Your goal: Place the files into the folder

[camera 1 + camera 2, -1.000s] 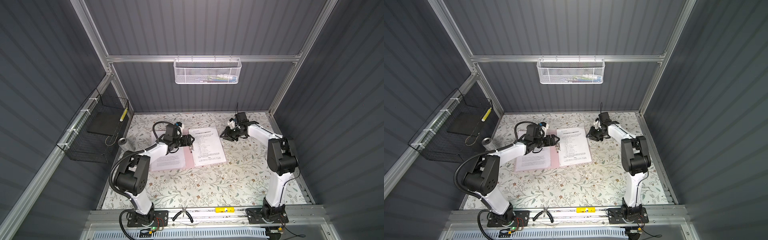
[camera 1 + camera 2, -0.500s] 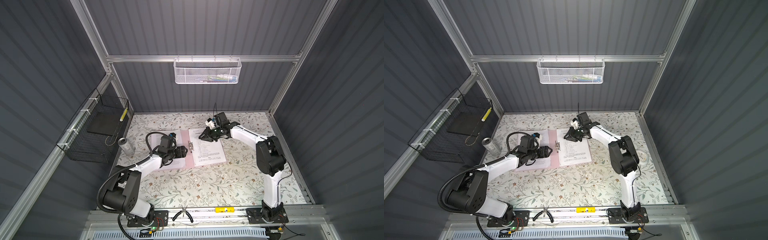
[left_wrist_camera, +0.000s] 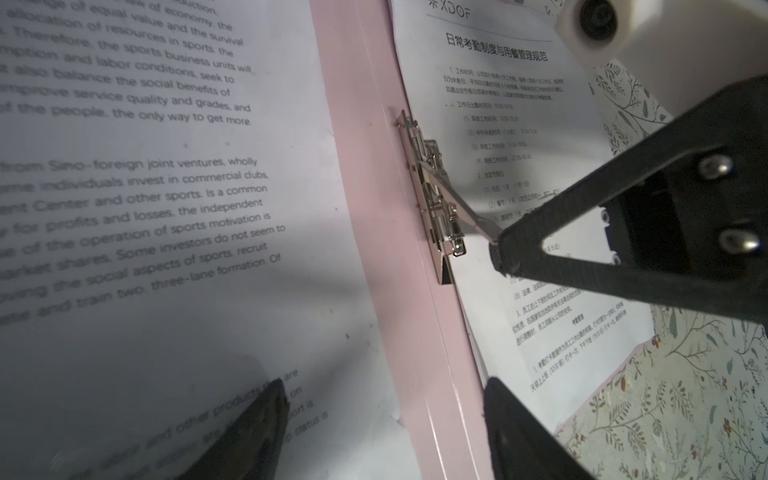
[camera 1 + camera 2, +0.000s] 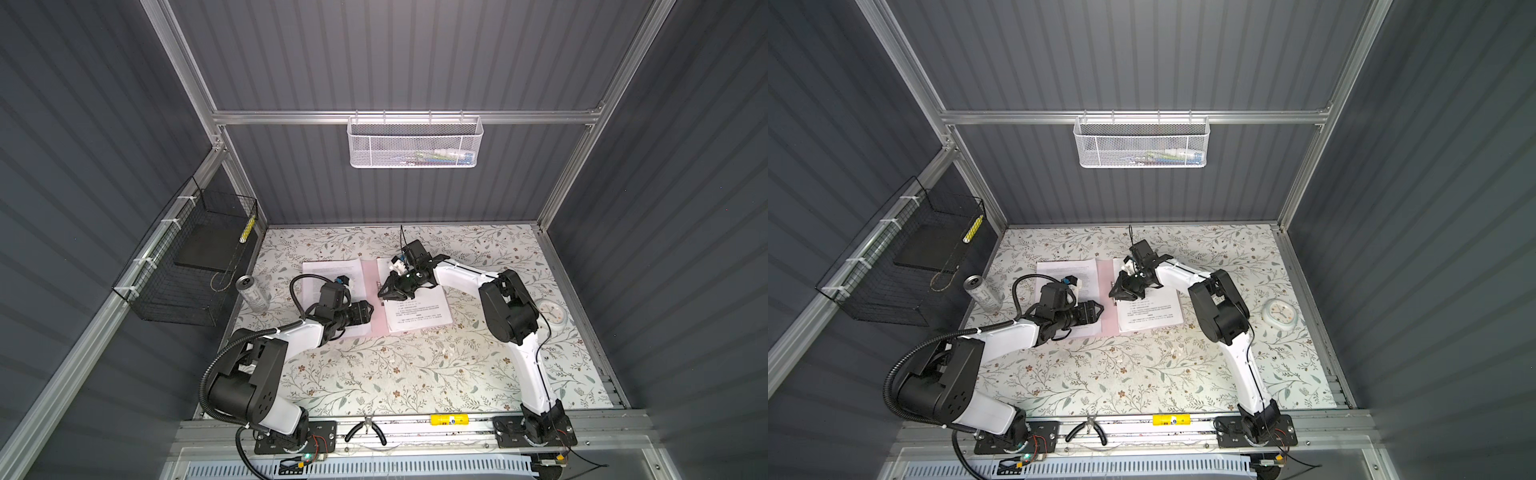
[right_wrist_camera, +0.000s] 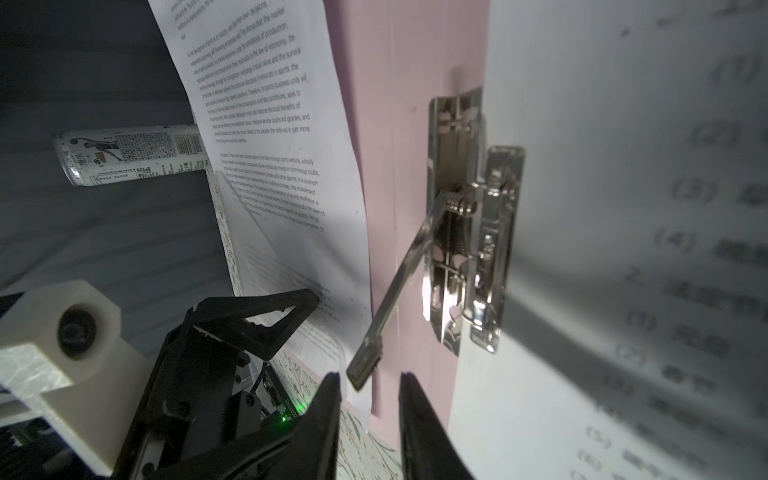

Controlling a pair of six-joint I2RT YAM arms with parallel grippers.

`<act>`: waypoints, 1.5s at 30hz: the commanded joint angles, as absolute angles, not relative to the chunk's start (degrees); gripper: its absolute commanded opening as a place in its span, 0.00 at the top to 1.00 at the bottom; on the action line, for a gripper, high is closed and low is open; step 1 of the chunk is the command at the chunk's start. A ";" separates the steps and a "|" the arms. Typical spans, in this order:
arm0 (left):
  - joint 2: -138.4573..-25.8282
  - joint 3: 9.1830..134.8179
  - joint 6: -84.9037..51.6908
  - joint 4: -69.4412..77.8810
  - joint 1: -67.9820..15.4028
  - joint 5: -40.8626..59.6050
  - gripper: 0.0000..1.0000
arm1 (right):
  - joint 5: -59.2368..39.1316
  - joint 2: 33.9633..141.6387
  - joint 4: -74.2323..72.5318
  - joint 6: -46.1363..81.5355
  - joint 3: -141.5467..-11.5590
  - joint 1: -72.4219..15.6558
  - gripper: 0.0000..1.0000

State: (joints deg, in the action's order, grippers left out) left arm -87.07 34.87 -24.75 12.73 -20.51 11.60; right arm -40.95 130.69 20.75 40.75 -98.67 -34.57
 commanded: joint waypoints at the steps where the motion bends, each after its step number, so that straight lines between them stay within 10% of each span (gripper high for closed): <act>1: -88.84 33.67 -25.75 15.04 -19.93 12.76 0.25 | -41.57 131.29 20.15 41.74 -100.42 -34.83 0.72; 45: -92.11 28.83 -27.79 22.19 -18.81 14.50 0.30 | -42.00 133.24 18.60 43.54 -99.20 -34.81 0.84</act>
